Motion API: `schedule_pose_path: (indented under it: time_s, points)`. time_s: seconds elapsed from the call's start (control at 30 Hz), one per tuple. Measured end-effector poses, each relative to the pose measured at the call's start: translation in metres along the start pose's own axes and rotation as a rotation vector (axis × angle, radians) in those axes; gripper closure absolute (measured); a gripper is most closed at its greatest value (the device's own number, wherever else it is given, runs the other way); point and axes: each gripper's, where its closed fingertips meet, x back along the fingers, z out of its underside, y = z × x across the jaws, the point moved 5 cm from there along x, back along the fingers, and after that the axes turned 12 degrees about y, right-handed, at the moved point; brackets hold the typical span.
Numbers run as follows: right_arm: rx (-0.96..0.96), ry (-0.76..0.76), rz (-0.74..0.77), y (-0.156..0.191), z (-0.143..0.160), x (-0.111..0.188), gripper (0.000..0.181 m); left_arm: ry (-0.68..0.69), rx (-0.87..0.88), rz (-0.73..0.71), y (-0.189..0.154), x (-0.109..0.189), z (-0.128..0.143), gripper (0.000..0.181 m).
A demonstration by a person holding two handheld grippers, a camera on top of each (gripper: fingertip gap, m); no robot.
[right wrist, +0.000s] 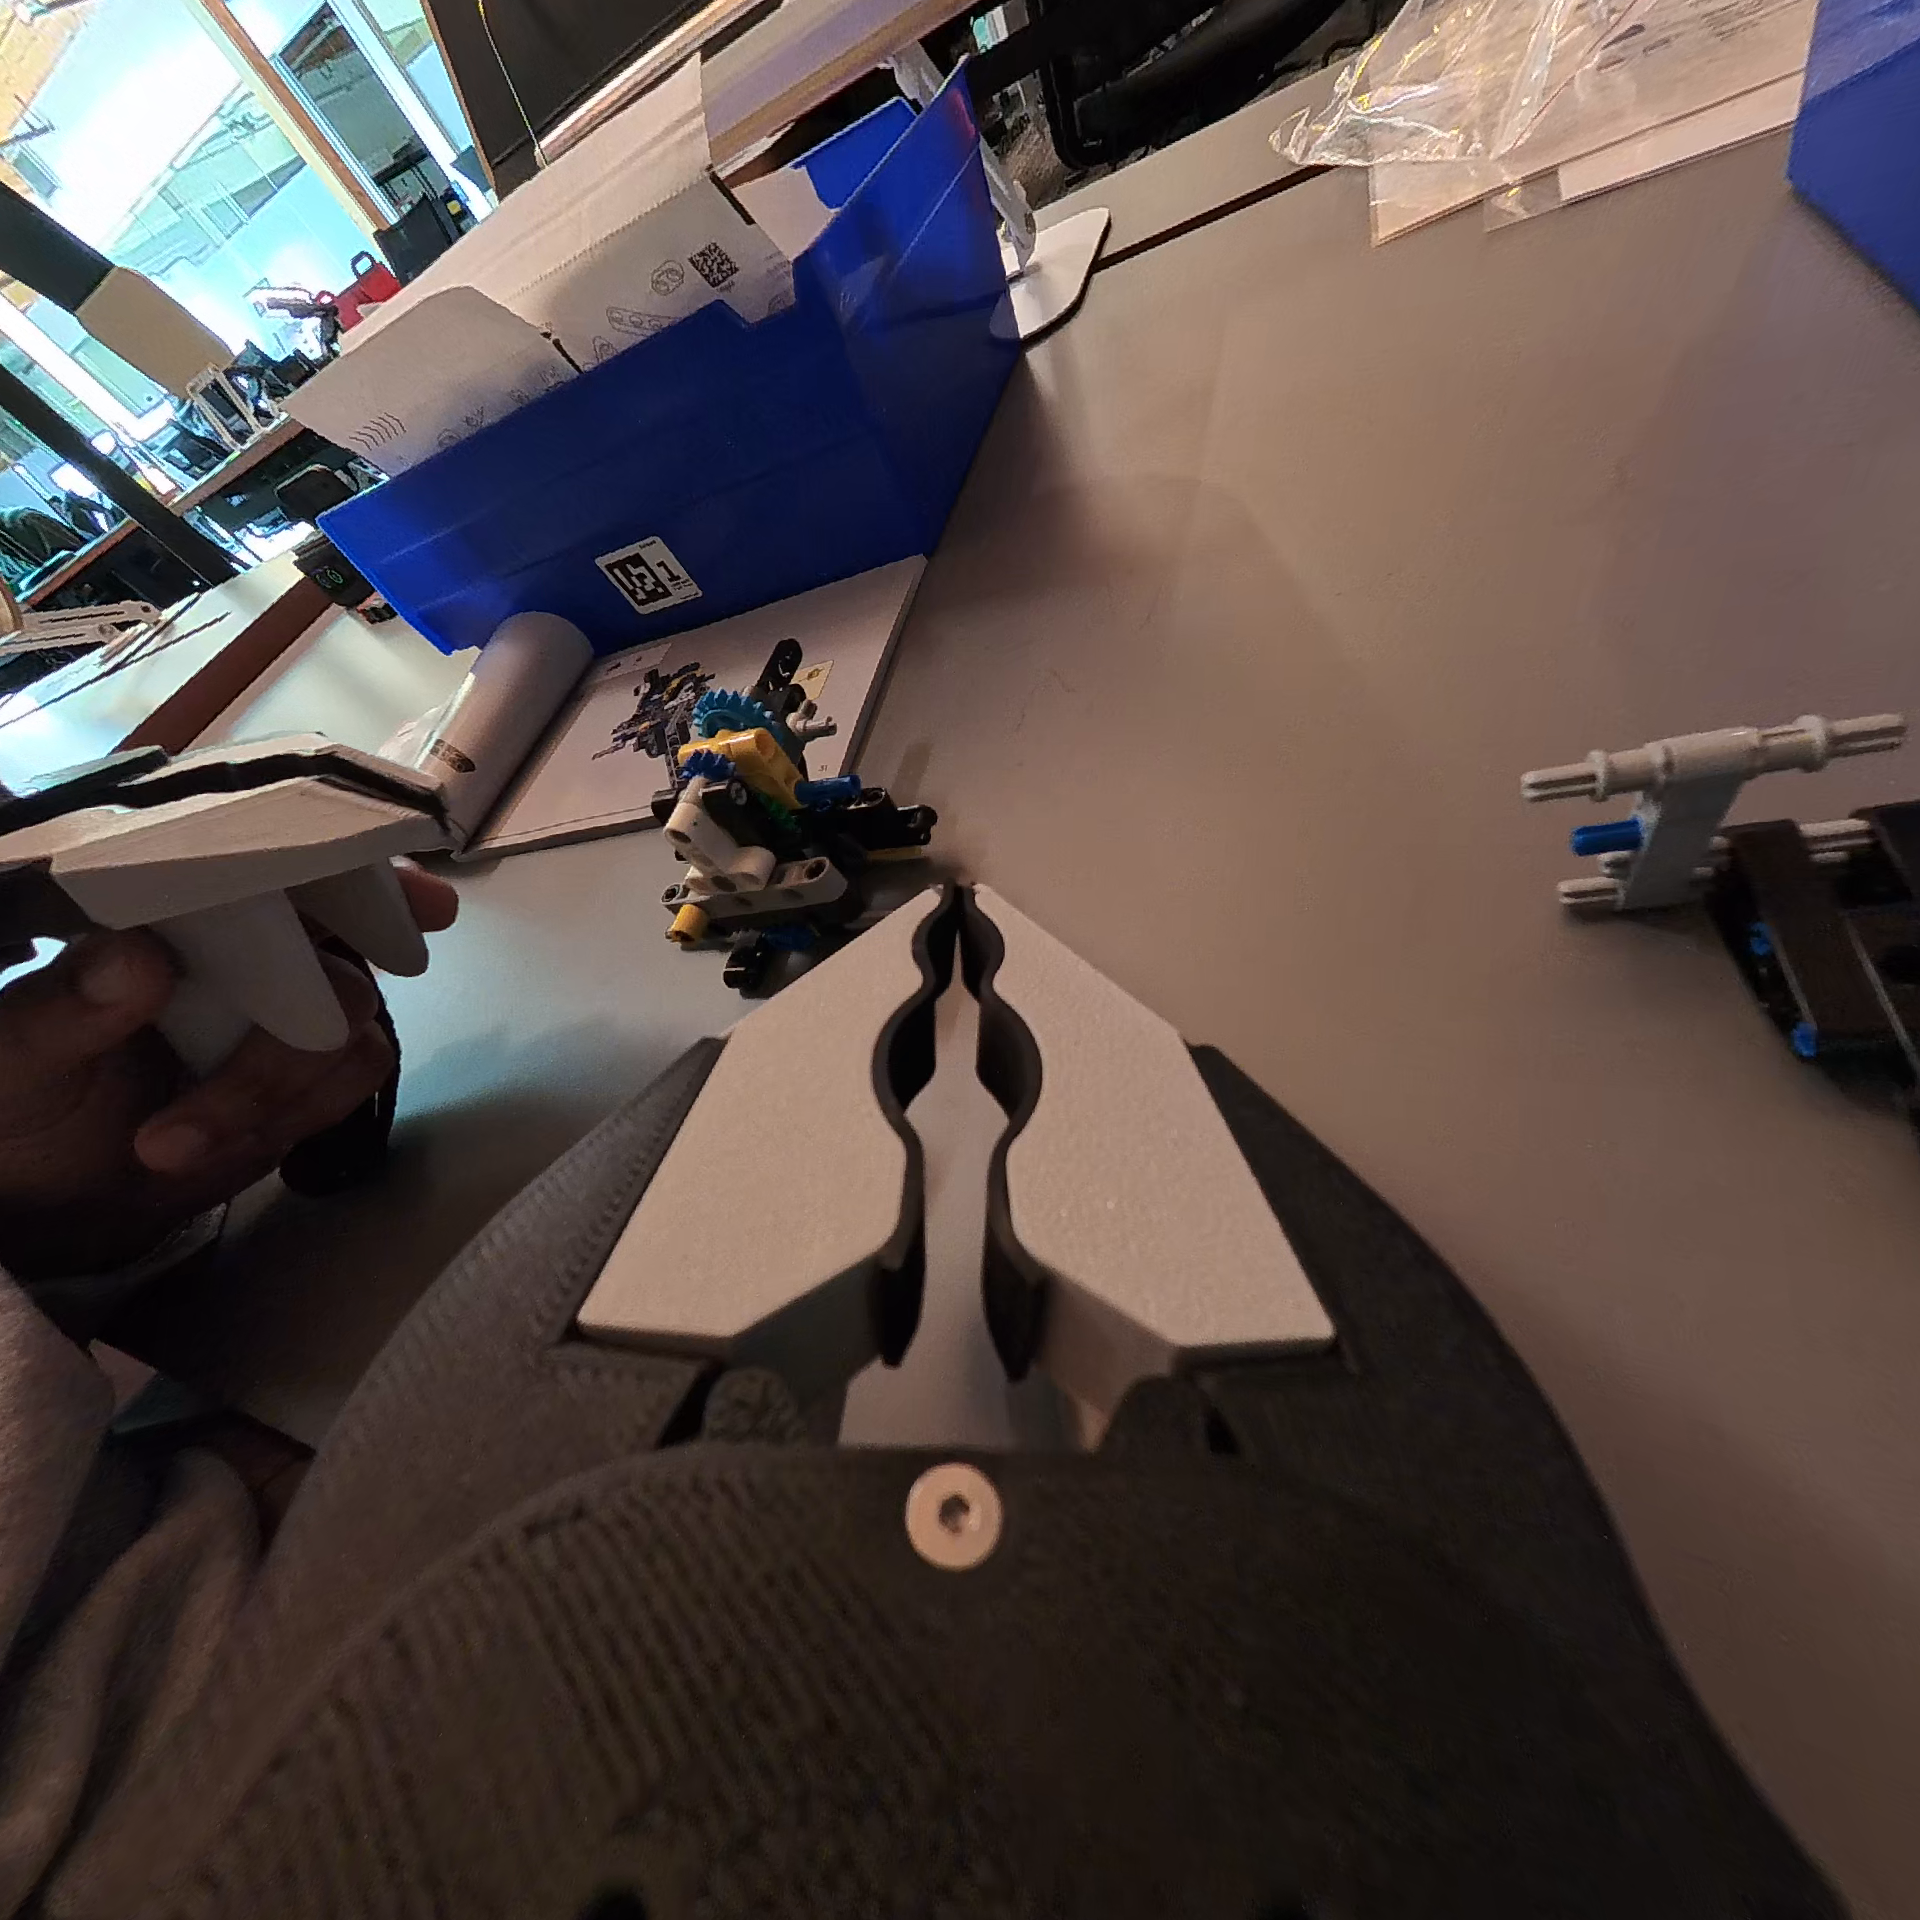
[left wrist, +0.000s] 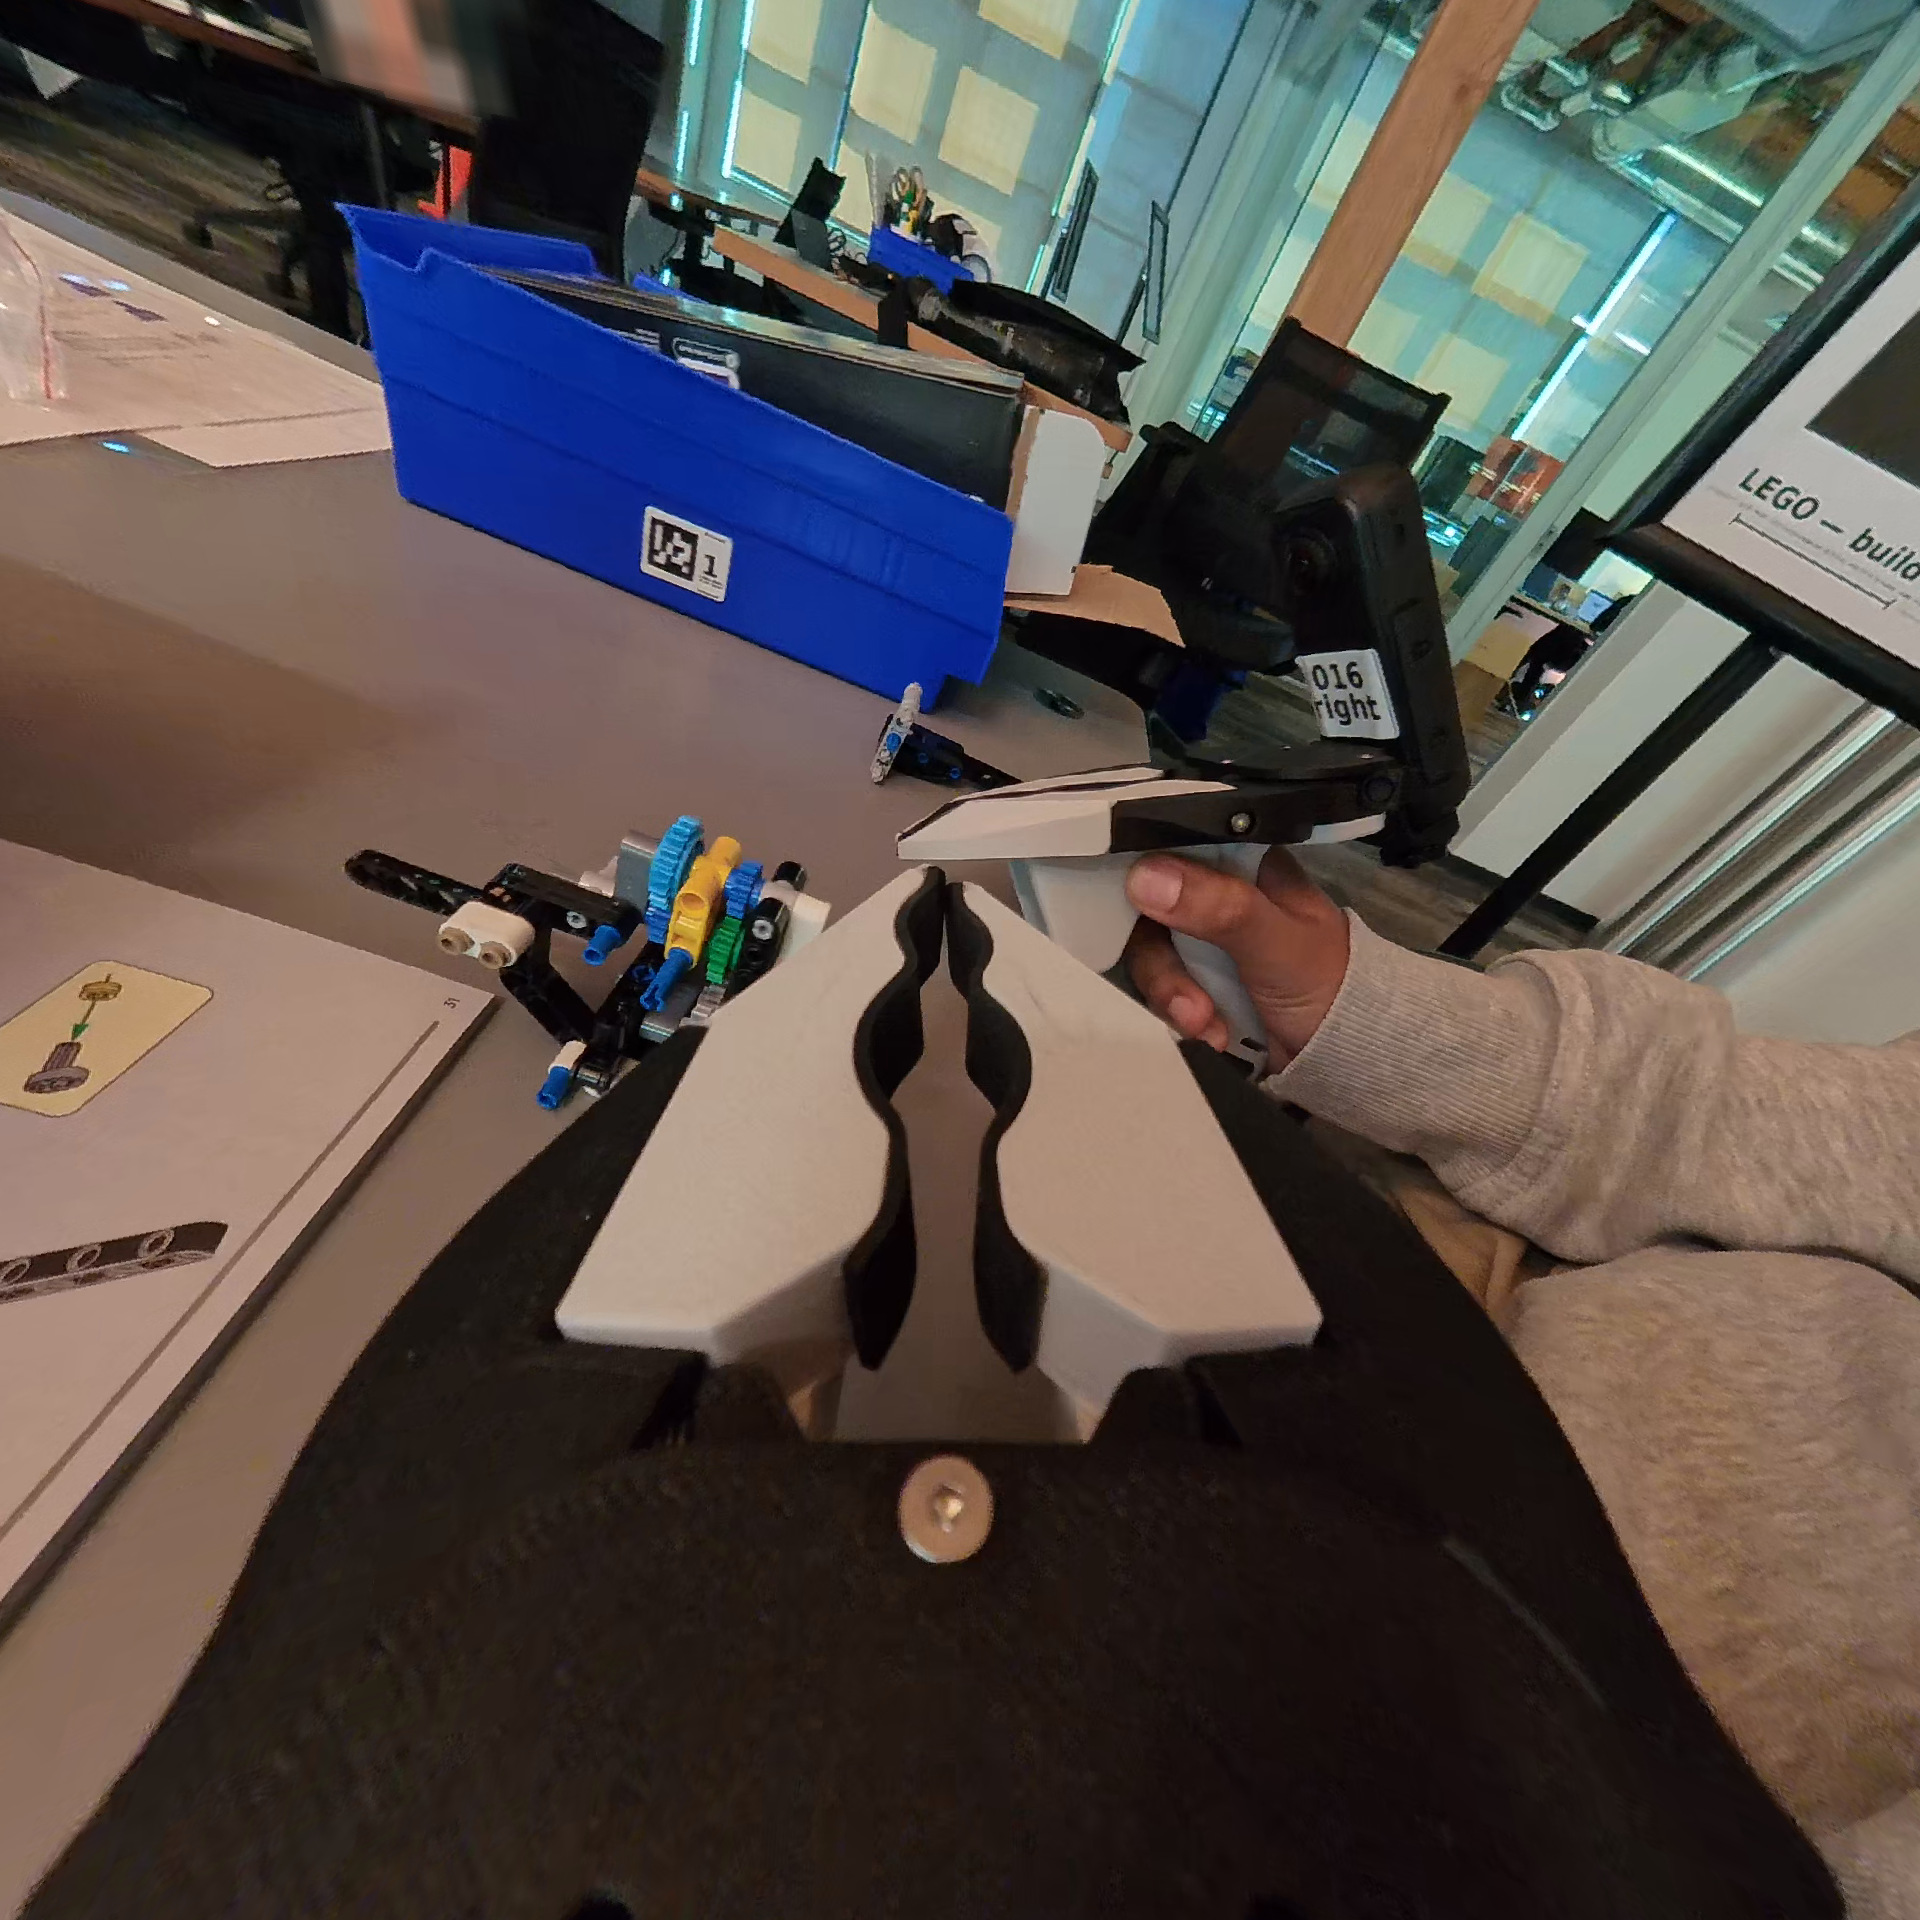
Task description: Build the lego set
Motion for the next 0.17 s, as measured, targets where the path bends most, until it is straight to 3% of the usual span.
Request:
schedule_pose_path:
  time_s: [0.17]
  points:
    - [0.001, 0.0, 0.0, 0.0001, 0.0001, 0.0, 0.181, -0.019, 0.083, -0.023, 0.0109, 0.0025, -0.0003, 0.181]
